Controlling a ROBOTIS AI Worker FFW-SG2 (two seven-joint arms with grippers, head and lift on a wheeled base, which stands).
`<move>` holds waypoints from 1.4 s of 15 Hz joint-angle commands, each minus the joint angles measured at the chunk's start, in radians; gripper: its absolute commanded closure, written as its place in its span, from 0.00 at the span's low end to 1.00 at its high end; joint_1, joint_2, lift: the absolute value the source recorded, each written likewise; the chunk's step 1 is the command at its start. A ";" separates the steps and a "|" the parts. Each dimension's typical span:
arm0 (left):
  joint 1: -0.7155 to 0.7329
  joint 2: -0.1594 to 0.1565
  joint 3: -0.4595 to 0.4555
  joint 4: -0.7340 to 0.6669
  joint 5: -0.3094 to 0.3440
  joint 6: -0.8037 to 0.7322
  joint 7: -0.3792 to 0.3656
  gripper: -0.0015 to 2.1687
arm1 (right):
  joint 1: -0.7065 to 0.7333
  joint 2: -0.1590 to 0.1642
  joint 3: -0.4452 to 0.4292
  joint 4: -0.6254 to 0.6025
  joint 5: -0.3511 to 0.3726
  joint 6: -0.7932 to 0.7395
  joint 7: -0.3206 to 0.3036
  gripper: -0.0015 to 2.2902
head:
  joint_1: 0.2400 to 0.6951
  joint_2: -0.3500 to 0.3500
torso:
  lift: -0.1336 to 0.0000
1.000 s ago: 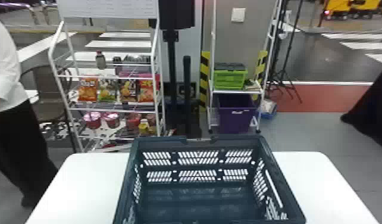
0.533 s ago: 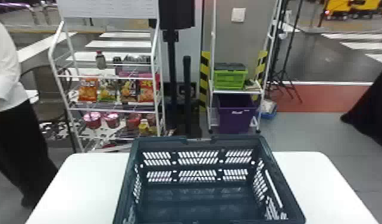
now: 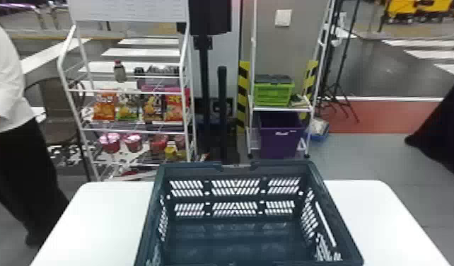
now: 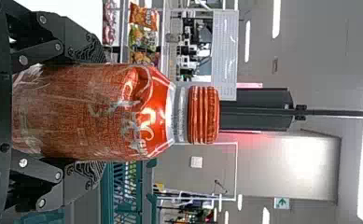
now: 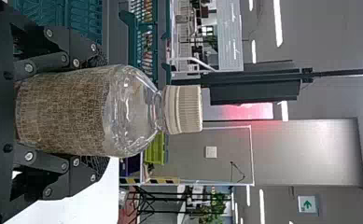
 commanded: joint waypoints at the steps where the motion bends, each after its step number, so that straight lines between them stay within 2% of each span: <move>1: 0.004 0.008 -0.007 0.003 -0.002 0.000 0.008 0.99 | 0.000 0.000 0.001 0.000 0.001 0.000 0.000 0.76 | 0.57 0.50 | 1.00; 5: 0.006 0.020 -0.024 0.003 -0.004 0.000 0.017 0.99 | 0.000 -0.002 0.001 0.001 -0.005 0.003 0.000 0.76 | 0.57 0.50 | 1.00; 18: -0.004 0.021 -0.033 0.010 -0.016 0.006 0.037 0.99 | -0.004 0.000 0.001 0.003 -0.006 0.003 0.000 0.76 | 0.57 0.50 | 1.00; 21: -0.016 0.023 -0.058 0.030 -0.025 0.006 0.067 0.99 | -0.007 0.002 0.001 0.001 -0.011 0.006 0.000 0.76 | 0.57 0.50 | 1.00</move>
